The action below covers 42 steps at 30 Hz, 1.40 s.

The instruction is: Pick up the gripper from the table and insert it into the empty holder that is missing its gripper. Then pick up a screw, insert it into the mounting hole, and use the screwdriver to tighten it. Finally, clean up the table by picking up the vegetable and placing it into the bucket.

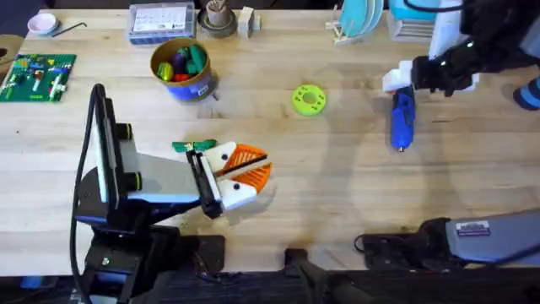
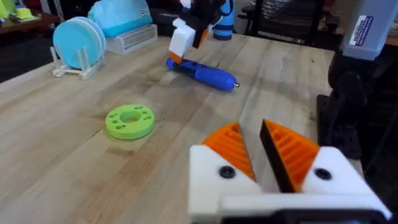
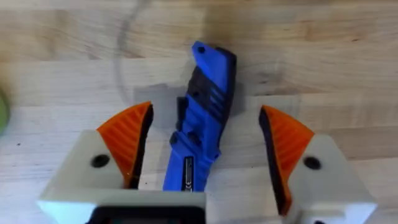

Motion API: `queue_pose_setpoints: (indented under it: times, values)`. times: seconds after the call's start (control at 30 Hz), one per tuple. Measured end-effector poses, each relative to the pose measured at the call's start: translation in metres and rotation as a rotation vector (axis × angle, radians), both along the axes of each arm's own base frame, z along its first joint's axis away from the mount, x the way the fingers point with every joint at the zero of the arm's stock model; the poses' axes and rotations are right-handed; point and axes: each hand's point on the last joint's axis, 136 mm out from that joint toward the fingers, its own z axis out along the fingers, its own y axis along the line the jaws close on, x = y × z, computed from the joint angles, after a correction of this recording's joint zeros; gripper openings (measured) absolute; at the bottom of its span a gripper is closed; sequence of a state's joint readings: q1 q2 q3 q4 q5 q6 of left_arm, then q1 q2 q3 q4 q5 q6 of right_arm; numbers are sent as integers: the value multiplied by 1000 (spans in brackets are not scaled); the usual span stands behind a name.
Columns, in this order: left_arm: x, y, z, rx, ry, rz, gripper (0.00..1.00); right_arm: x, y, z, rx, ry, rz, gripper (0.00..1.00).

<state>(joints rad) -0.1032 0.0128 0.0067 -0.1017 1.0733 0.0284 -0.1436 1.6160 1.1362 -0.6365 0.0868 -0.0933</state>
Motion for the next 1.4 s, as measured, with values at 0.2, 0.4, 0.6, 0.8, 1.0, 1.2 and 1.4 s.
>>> queue_pose_setpoints:
  times: [0.2, 0.4, 0.6, 0.8, 1.0, 1.2, 1.4]
  values:
    - [0, 0, 0, -1, 2, -1, 824, -3, 13, 57, -20, -150, 31, 994]
    - [0, 0, 0, -2, 5, 0, 993, -14, 47, 106, -23, -283, 123, 994]
    - [0, 0, 0, -2, 5, 0, 993, -28, 82, 146, -11, -409, 228, 993]
    - [0, 0, 0, -2, 5, 0, 581, -39, 99, 166, 1, -474, 281, 992]
    - [0, 0, 0, 1, -2, 0, 39, -41, 101, 169, 3, -483, 288, 994]
    - [0, 0, 0, -1, 2, 0, 946, -41, 101, 169, 3, -484, 288, 994]
    - [0, 0, 0, -1, 2, 1, 992, -41, 101, 169, 3, -484, 288, 994]
